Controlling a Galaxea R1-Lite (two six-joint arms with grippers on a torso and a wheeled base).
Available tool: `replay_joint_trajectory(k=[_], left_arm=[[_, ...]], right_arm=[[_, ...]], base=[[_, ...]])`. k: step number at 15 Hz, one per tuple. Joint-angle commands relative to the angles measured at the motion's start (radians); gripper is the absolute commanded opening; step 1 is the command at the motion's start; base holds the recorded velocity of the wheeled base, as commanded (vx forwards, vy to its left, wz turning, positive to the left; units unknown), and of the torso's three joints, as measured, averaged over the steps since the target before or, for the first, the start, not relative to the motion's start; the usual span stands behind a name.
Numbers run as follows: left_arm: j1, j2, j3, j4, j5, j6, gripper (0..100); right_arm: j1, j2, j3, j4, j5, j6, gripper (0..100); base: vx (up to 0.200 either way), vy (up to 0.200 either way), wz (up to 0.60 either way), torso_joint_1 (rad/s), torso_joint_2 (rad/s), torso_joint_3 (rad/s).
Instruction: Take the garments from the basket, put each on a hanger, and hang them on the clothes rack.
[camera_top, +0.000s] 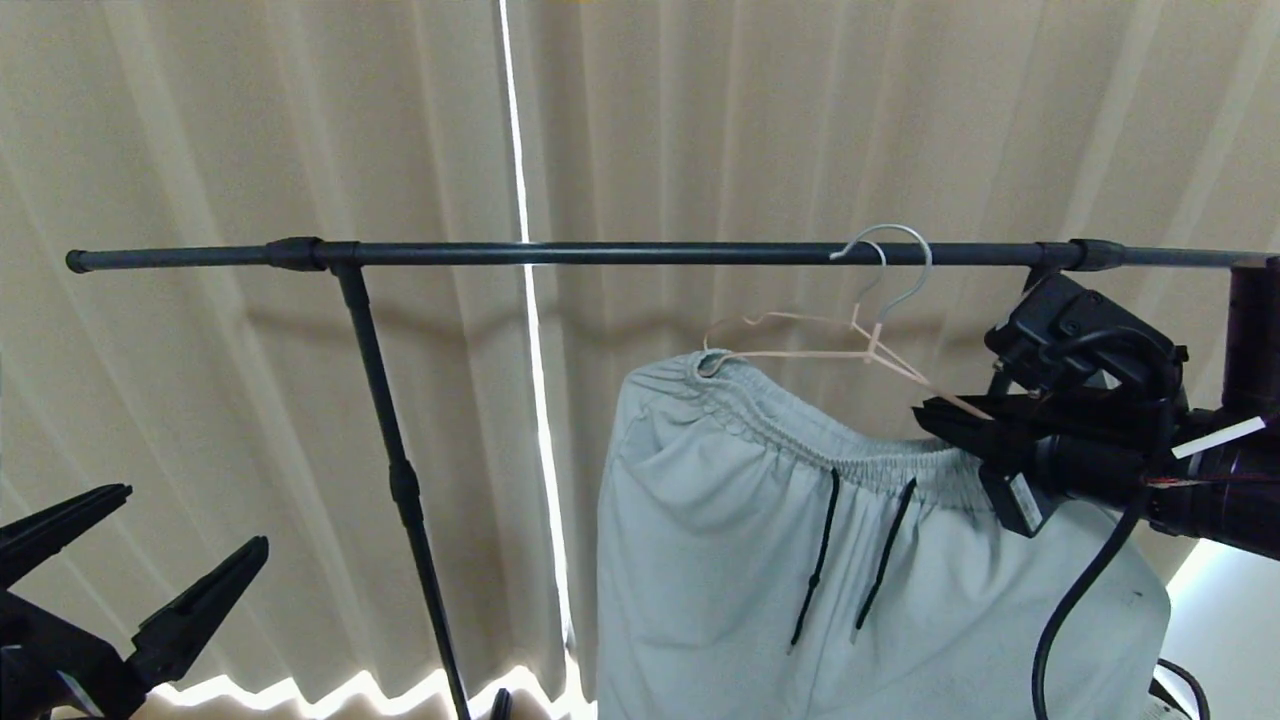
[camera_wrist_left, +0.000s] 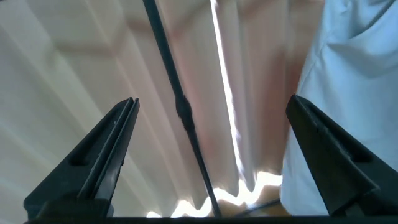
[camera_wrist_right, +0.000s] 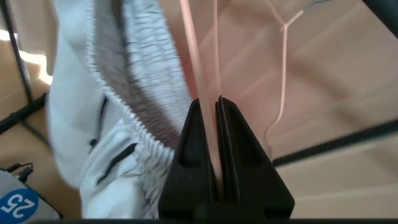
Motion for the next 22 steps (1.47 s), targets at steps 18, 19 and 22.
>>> replay_joint_trajectory(k=[18, 19, 22], left_arm=[[-0.051, -0.017, 0.029, 0.002, -0.001, 0.019, 100], [-0.058, -0.017, 0.031, 0.002, -0.001, 0.019, 100], [-0.066, -0.017, 0.031, 0.002, -0.001, 0.019, 100]], right_arm=[[0.012, 0.37, -0.326, 0.108, -0.002, 0.095, 0], [0.019, 0.372, -0.323, 0.11, -0.003, 0.095, 0], [0.021, 0.381, -0.326, 0.11, -0.002, 0.095, 0]], base=[[0.033, 0.0, 0.0, 0.0, 0.0, 0.001], [0.0, 0.0, 0.0, 0.0, 0.0, 0.0], [0.0, 0.0, 0.0, 0.0, 0.0, 0.0]])
